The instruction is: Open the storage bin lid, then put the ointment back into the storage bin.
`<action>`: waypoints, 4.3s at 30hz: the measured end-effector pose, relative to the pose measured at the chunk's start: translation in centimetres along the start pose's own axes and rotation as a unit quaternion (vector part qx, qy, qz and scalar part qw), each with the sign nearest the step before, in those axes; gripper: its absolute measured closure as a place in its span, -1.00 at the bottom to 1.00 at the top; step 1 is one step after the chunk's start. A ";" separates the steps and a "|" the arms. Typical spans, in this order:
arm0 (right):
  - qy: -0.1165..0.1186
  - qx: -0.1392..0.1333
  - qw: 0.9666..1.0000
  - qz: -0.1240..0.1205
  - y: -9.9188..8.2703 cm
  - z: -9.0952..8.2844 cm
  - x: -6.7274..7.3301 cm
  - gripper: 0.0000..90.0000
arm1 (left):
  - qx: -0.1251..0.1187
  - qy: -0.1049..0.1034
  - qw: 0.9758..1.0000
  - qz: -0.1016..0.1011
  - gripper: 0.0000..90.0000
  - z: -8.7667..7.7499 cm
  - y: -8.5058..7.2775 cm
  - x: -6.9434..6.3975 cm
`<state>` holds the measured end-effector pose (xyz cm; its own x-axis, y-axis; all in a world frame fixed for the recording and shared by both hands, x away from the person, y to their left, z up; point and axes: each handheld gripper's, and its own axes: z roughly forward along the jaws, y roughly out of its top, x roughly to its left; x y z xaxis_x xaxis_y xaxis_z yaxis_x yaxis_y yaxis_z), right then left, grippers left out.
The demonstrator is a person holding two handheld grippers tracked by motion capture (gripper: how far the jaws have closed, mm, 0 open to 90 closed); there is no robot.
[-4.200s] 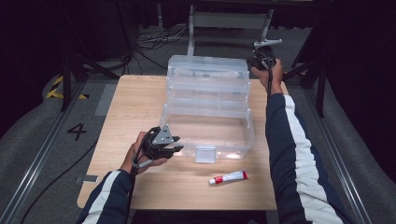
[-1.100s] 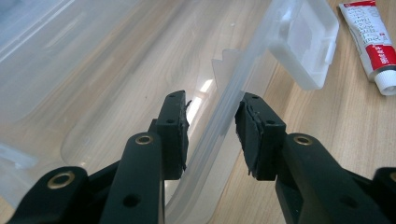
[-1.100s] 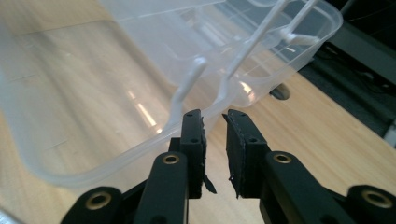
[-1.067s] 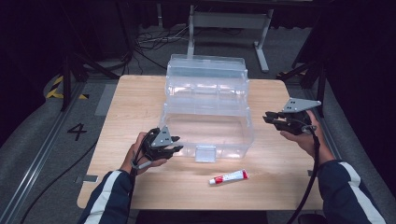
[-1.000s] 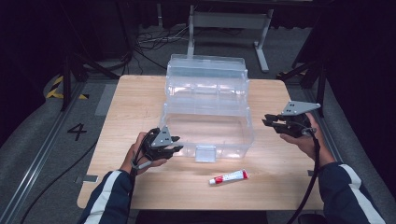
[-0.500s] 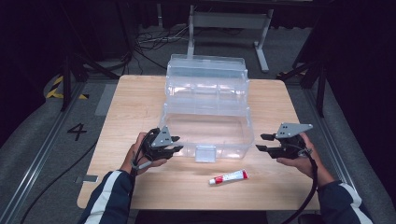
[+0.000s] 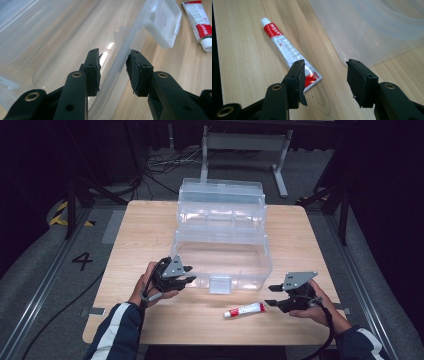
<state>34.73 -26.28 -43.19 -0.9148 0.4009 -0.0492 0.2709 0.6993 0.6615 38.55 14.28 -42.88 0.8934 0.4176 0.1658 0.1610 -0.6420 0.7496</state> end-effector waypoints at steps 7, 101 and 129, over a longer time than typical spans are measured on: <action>0.032 0.008 0.999 -0.017 1.1 1.9 1.3 0.05 | -0.003 0.000 1.000 0.000 0.42 0.0 0.0 0.0; 0.083 0.157 0.981 -0.082 5.6 4.4 2.2 0.58 | -0.040 0.079 0.993 -0.079 -0.49 -6.2 0.1 -1.0; 0.073 0.137 0.984 -0.085 6.0 2.2 1.5 0.58 | 0.093 -0.007 0.987 -0.128 -0.58 -2.7 -9.6 -1.4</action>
<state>35.61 -20.18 -40.95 -0.9819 0.1881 -0.0208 0.1615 0.8903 0.4258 34.58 21.56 -48.56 0.8190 0.5733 -0.0247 0.4557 -0.6236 0.6352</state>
